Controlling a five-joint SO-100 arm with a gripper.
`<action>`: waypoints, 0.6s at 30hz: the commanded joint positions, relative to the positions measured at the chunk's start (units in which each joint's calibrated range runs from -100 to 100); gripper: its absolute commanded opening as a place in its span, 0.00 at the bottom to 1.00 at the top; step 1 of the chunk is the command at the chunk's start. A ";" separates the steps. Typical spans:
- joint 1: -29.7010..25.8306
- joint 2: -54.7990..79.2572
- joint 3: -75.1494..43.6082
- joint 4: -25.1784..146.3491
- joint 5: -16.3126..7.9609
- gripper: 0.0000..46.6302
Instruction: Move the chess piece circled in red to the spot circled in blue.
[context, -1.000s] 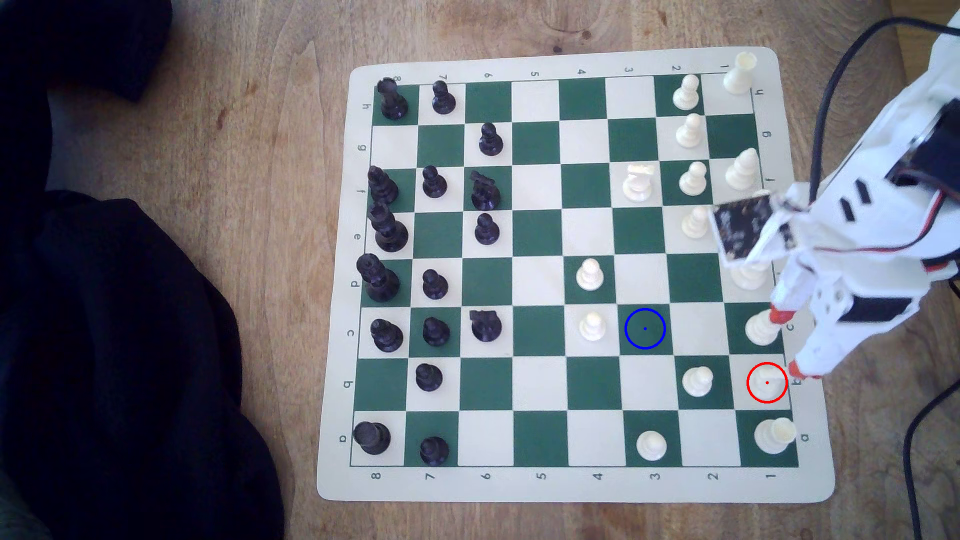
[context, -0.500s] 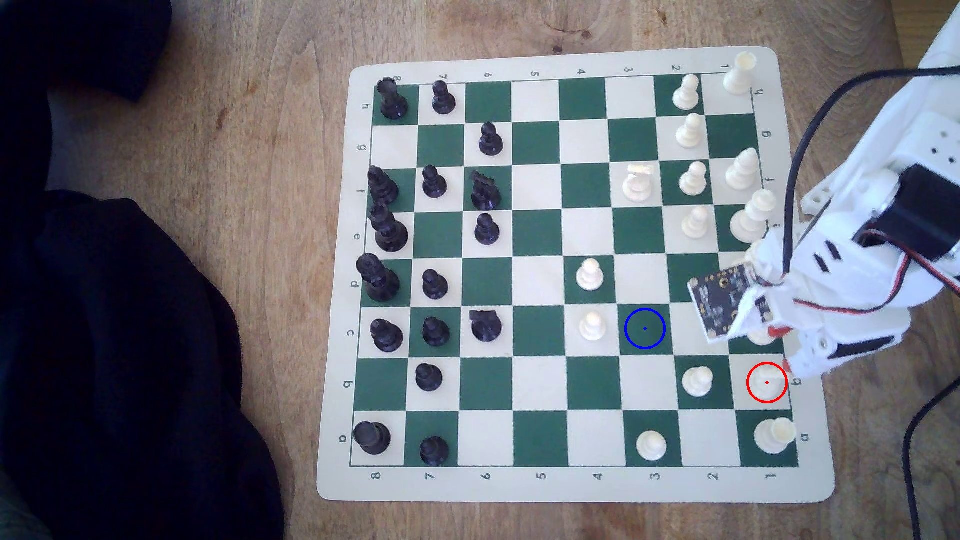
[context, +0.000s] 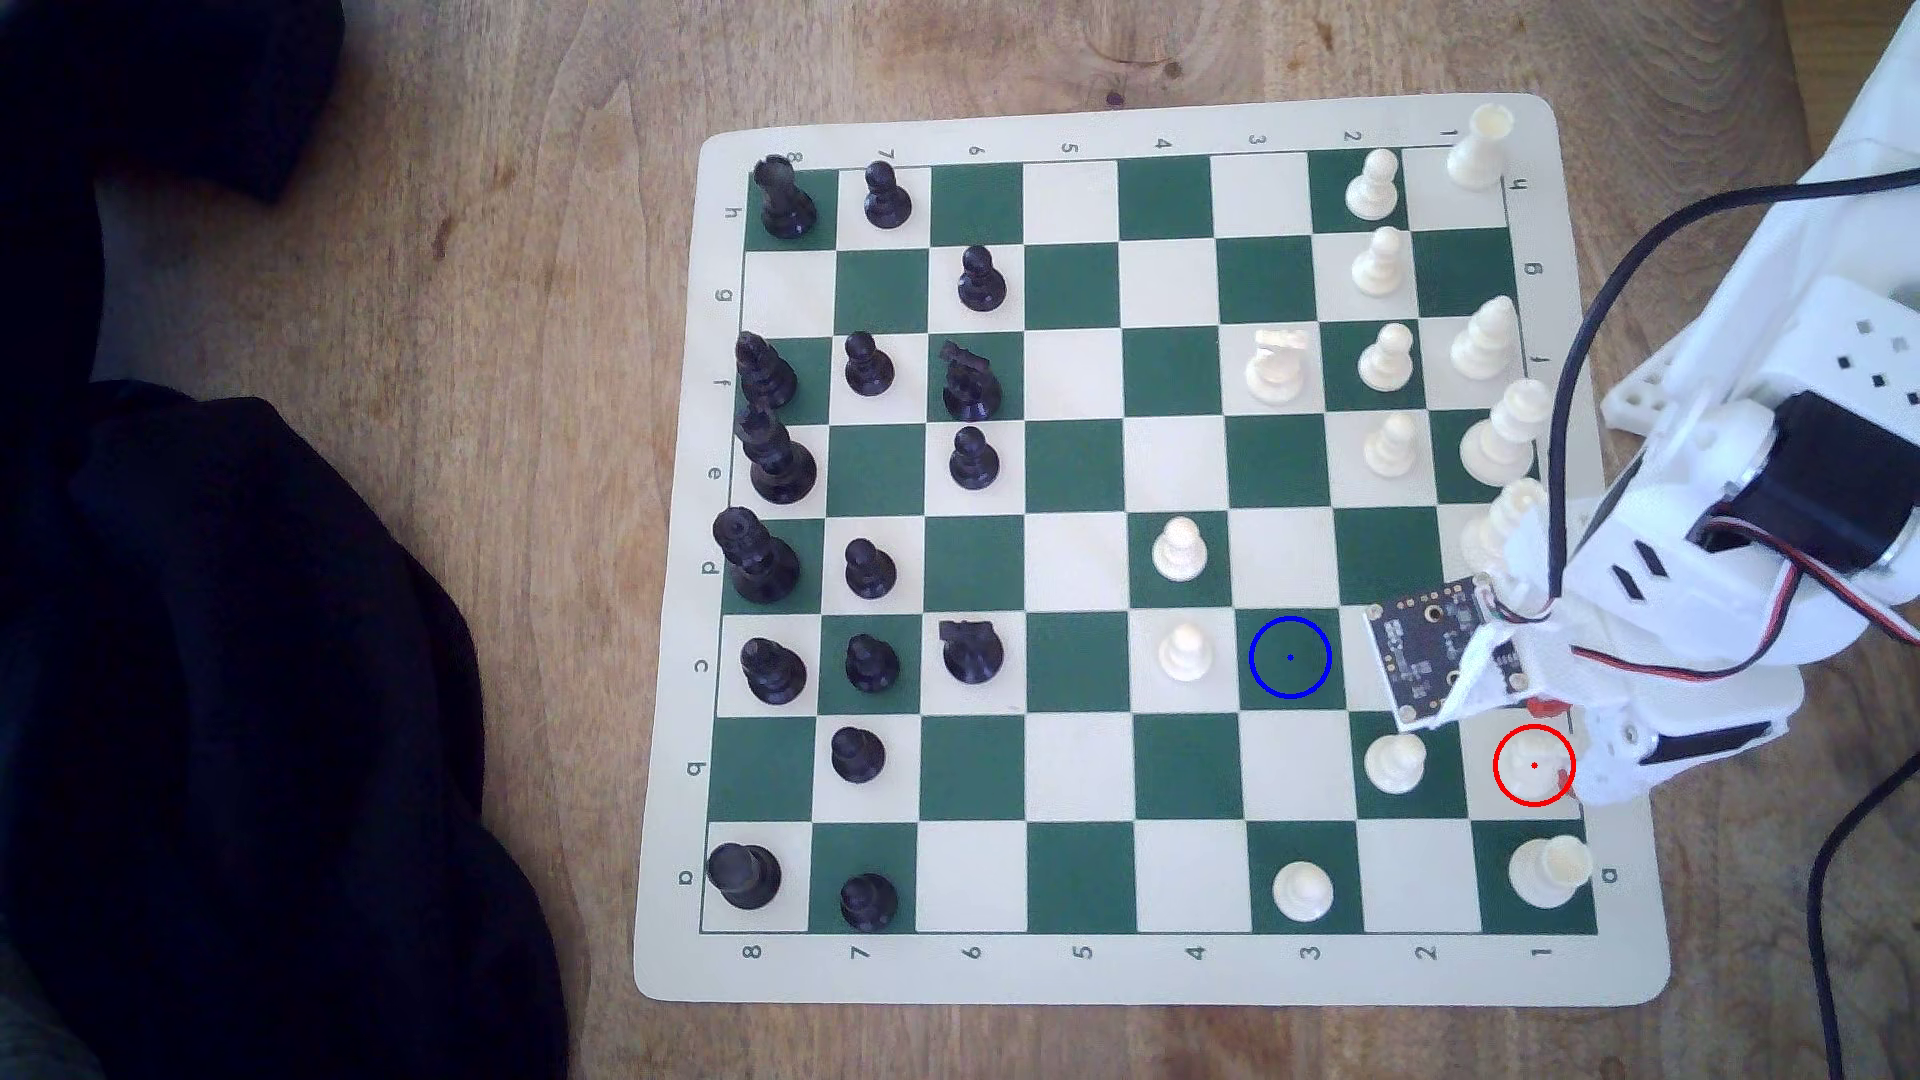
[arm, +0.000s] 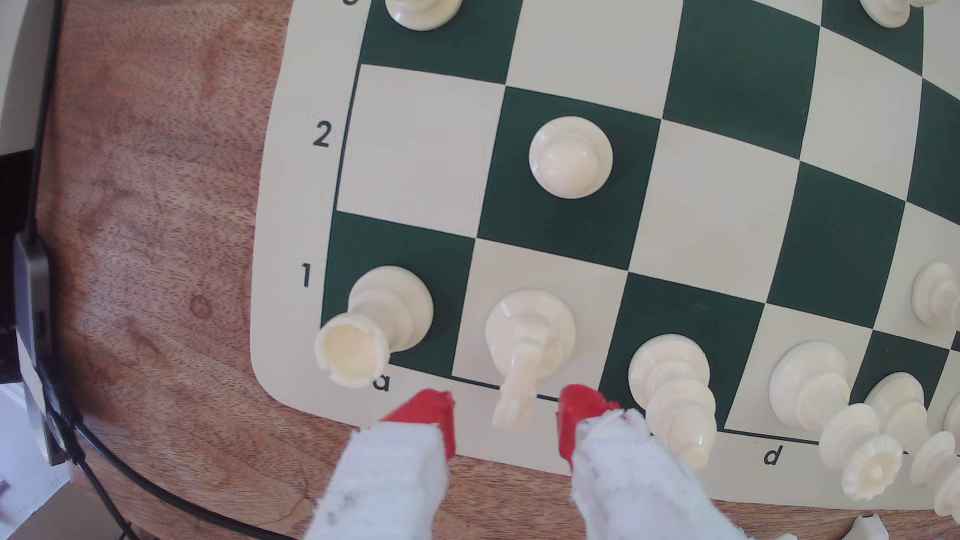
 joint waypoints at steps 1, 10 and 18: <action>0.24 1.24 -0.30 -0.56 -0.29 0.25; 0.70 2.85 1.60 -3.67 -0.54 0.27; -1.17 5.91 1.60 -6.54 -1.17 0.24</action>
